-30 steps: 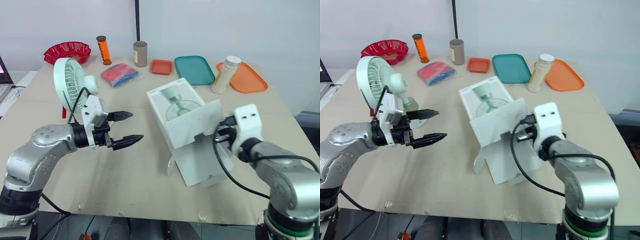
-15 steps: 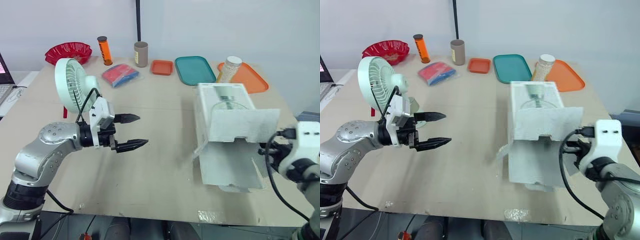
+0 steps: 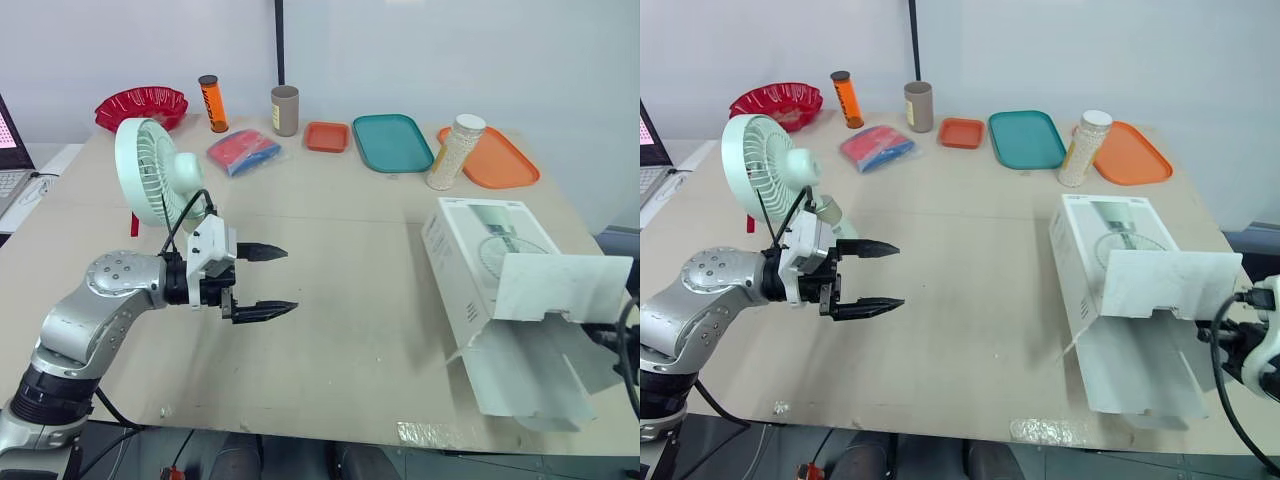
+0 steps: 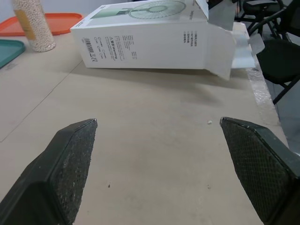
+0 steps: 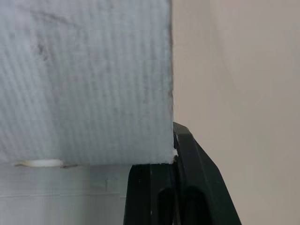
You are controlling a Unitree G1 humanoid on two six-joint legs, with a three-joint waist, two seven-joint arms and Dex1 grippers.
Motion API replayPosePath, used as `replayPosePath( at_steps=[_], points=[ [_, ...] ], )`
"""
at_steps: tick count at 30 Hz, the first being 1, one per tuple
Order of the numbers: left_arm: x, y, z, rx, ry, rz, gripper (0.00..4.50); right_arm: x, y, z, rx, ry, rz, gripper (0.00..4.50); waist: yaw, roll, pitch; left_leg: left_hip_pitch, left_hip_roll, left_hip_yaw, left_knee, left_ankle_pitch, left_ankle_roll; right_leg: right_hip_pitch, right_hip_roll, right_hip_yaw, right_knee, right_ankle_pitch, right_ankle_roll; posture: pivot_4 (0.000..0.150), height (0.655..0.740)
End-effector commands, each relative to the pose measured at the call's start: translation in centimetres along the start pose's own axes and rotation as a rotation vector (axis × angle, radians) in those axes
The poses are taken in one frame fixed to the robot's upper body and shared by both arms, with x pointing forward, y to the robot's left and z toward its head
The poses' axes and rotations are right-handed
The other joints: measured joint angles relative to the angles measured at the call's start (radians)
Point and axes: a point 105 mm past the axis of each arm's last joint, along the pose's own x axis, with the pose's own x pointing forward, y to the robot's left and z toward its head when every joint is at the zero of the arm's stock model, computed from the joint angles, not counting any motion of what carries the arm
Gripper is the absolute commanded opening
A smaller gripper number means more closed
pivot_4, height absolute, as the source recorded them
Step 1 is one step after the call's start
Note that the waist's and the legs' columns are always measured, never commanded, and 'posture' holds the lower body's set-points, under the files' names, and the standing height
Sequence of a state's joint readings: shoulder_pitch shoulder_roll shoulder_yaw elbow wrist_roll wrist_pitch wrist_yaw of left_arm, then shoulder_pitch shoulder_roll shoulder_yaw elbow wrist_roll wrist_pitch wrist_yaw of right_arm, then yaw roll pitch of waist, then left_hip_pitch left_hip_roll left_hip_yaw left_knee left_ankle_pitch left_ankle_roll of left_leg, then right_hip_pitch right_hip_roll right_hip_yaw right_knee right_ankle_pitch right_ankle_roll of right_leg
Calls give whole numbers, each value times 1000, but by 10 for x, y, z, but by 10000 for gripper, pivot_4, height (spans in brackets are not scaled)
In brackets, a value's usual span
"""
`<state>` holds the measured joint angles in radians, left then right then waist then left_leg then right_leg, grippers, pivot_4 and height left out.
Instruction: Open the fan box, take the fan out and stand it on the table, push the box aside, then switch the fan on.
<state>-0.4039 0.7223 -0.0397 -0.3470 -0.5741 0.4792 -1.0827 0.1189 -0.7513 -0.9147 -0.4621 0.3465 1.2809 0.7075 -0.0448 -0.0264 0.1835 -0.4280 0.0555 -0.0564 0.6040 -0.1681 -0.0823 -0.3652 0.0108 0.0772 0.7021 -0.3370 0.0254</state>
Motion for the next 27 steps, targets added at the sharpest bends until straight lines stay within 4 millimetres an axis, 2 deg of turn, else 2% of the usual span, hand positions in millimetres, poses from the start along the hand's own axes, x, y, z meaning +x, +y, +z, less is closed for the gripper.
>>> replayPosePath(
  at_steps=[1,7,12,15,19,20,25,27],
  points=[
    [-2,-2,6,43,-9,-10,45000,0,-23,13,-46,-43,-45,105,-4,1,0,0,0,1,0,0,0,0,0,1,0,0,0,1500,7400],
    [-2,0,6,46,-8,4,45000,7,-38,15,-44,-56,-87,105,-3,1,-1,3,0,1,0,0,0,2,1,3,0,0,1,1500,7400],
    [-1,0,6,49,-7,8,45000,12,-31,10,-41,-43,-68,105,-3,1,-1,3,0,1,0,0,0,2,1,3,0,0,1,1500,7400],
    [0,1,6,49,-9,12,45000,13,-35,3,-62,-21,-100,105,-2,1,-1,3,0,1,0,0,0,2,1,3,0,0,1,1500,7400],
    [1,1,8,50,-11,5,45000,7,-47,8,-107,-38,-163,9951,-2,2,-1,3,0,1,0,0,0,2,0,3,0,0,1,1500,7400],
    [1,1,8,51,-11,6,45000,6,-48,9,-128,-41,-172,15909,-2,2,-1,3,0,1,0,0,0,2,1,3,0,0,1,1500,7400],
    [4,-1,8,47,-18,-5,45000,-3,-49,12,-216,-45,-188,38670,-2,2,-1,3,0,1,0,0,0,2,0,3,0,-1,1,1500,7400],
    [5,-1,8,46,-21,-6,45000,-6,-48,15,-213,-57,-189,44579,-2,2,-1,3,0,1,0,0,0,2,0,3,0,-1,1,1500,7400]
  ],
)
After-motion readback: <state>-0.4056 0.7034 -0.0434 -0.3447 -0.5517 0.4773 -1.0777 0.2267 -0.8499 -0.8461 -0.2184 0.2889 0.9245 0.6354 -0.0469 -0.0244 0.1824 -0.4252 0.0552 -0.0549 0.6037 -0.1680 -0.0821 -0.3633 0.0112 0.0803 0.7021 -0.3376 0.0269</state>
